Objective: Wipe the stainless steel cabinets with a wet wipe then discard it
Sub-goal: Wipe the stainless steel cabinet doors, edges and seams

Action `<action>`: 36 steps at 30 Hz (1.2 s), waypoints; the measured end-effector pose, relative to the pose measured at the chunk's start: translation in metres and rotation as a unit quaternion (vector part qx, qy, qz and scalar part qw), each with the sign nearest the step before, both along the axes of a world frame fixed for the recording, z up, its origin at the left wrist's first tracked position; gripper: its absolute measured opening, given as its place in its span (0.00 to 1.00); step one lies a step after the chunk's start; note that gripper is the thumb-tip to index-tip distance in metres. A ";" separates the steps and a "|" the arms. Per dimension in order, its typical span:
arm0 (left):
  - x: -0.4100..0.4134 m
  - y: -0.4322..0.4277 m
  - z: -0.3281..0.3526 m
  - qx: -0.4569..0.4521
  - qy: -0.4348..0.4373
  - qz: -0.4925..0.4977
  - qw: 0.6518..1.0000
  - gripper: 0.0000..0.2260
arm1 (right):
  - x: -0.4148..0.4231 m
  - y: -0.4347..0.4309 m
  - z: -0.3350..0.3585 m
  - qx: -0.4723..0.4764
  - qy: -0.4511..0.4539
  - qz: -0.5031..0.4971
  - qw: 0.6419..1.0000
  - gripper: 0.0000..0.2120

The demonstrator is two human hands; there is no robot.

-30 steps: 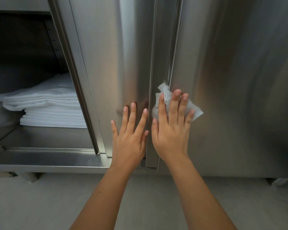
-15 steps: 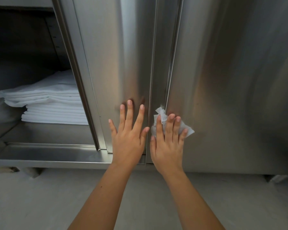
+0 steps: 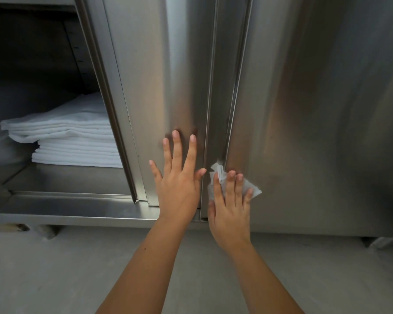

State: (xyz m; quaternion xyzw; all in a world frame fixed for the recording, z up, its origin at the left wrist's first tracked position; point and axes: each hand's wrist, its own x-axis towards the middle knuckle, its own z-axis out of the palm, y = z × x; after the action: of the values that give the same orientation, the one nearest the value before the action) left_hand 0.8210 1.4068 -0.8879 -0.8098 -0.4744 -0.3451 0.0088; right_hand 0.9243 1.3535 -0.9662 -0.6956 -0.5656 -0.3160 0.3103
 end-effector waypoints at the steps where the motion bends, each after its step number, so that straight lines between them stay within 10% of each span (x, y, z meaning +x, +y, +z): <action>1: 0.000 0.000 -0.001 -0.005 0.001 0.001 1.000 0.27 | -0.001 -0.002 -0.004 -0.003 0.003 0.001 1.000 0.35; 36: 0.000 0.005 0.008 -0.053 0.022 0.025 0.998 0.35 | -0.001 0.015 -0.058 0.049 -0.025 -0.033 0.998 0.35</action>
State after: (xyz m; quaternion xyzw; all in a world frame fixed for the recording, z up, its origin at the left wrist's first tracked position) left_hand 0.8209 1.4116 -0.8804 -0.8047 -0.5114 -0.3010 -0.0149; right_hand 0.9232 1.3690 -1.0245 -0.6897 -0.5341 -0.3702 0.3193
